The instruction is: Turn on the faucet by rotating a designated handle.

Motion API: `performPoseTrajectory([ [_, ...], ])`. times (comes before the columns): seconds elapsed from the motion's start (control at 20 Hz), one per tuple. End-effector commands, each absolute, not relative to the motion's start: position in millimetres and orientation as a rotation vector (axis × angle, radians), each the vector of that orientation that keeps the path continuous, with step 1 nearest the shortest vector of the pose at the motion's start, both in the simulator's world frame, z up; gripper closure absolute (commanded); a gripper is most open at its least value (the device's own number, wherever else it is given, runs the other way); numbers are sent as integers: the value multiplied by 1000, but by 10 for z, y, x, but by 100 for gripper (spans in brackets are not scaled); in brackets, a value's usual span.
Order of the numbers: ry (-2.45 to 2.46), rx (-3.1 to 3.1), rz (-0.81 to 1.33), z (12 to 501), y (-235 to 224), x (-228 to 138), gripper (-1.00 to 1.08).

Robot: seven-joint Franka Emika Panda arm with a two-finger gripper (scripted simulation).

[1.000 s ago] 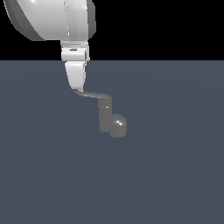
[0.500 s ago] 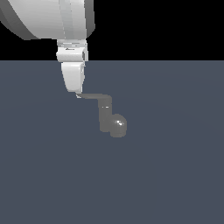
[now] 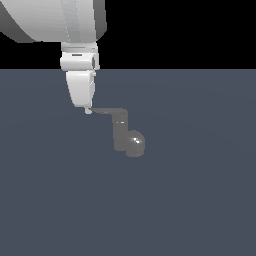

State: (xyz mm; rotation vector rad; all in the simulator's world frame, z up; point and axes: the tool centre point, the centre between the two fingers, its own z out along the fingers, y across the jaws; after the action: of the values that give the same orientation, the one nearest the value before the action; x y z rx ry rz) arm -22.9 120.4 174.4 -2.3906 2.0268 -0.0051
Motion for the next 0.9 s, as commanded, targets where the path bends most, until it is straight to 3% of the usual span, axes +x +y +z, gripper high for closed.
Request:
performPoseTrajectory([
  [0.0,2039,-2385,-5,1742,1101,-286,108],
  [0.85,2039,-2389,-1,1731,734,-717,108],
])
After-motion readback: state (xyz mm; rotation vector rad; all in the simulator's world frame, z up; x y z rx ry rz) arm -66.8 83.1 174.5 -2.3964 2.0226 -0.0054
